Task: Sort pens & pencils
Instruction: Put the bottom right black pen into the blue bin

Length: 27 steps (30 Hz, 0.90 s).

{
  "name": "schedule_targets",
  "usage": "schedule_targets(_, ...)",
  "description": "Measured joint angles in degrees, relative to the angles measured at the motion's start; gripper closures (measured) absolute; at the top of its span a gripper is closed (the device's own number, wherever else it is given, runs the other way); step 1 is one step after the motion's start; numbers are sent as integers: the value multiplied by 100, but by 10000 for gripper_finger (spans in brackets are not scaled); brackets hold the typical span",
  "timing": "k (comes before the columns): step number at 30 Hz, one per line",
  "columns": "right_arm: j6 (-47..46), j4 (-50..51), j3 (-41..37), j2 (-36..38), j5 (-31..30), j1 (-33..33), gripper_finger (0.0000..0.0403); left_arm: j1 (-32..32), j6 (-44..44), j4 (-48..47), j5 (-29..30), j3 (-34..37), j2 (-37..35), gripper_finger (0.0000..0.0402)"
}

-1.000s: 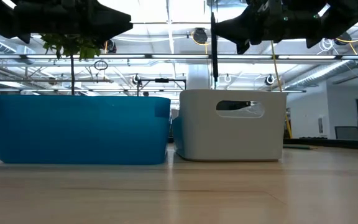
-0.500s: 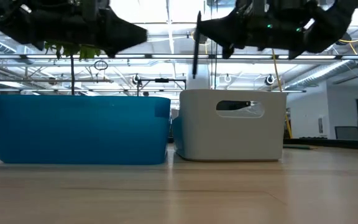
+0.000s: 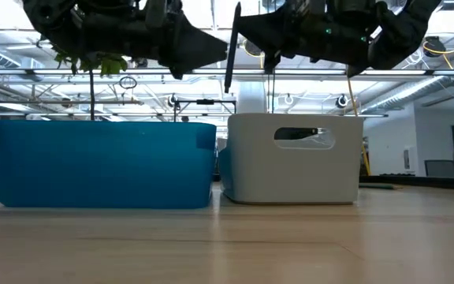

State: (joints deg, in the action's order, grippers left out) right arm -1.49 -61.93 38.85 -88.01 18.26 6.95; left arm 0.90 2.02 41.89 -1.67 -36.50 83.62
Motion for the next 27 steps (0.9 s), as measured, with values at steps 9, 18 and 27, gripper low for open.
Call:
schedule_targets(9,24,-18,0,2,-4,-31,392,-126,-80,-2,-29,-405,452,250)
schedule_targets(18,23,48,0,2,-7,-31,392,-115,-133,-2,70,-484,568,250)
schedule_targets(27,25,115,-2,3,-7,-31,392,-115,-109,-161,166,-482,471,313)
